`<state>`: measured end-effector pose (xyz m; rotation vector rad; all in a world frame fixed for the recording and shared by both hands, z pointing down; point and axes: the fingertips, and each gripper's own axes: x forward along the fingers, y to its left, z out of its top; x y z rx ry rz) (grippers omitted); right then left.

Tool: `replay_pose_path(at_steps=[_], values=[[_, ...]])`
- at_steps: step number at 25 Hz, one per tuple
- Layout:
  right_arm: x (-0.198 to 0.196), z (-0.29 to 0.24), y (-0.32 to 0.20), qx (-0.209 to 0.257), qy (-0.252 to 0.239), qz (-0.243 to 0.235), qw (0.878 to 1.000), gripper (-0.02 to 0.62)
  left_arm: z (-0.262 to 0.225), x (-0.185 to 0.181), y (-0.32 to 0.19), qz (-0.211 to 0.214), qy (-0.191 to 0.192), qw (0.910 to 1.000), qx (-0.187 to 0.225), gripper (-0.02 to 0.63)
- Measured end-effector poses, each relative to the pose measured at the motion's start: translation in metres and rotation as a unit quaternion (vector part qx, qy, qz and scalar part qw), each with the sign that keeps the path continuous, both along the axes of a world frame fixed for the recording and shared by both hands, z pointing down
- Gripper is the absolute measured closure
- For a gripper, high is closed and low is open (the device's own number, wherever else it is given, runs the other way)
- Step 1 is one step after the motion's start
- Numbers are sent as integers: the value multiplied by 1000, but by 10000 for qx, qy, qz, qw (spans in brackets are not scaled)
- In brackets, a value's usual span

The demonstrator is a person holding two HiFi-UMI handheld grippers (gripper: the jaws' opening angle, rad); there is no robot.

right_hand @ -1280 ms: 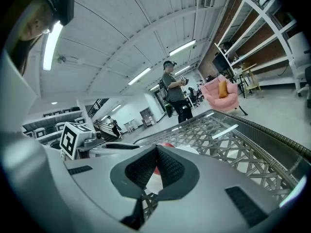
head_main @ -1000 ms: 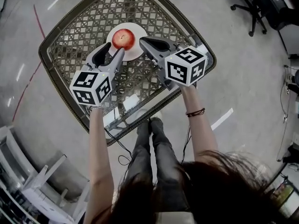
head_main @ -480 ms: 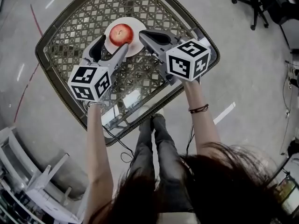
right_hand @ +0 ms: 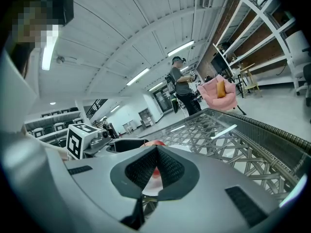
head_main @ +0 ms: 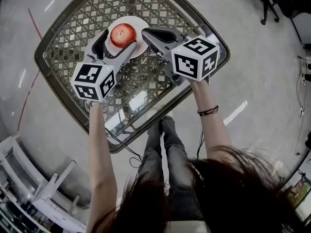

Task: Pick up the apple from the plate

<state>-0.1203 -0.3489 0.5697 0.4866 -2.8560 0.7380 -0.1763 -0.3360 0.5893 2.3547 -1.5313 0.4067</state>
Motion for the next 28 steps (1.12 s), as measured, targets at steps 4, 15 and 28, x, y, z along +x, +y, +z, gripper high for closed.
replay_pose_path(at_steps=[4, 15, 28], values=[[3, 1, -2, -18, 2, 39, 10000, 586, 3, 4, -3, 143, -113, 9998, -16, 204], [7, 5, -6, -38, 10, 69, 10000, 586, 13, 6, -11, 332, -409, 9986, -96, 202], [8, 8, -10, -79, -14, 139, 9999, 586, 17, 12, -18, 521, -475, 9974, -173, 204]])
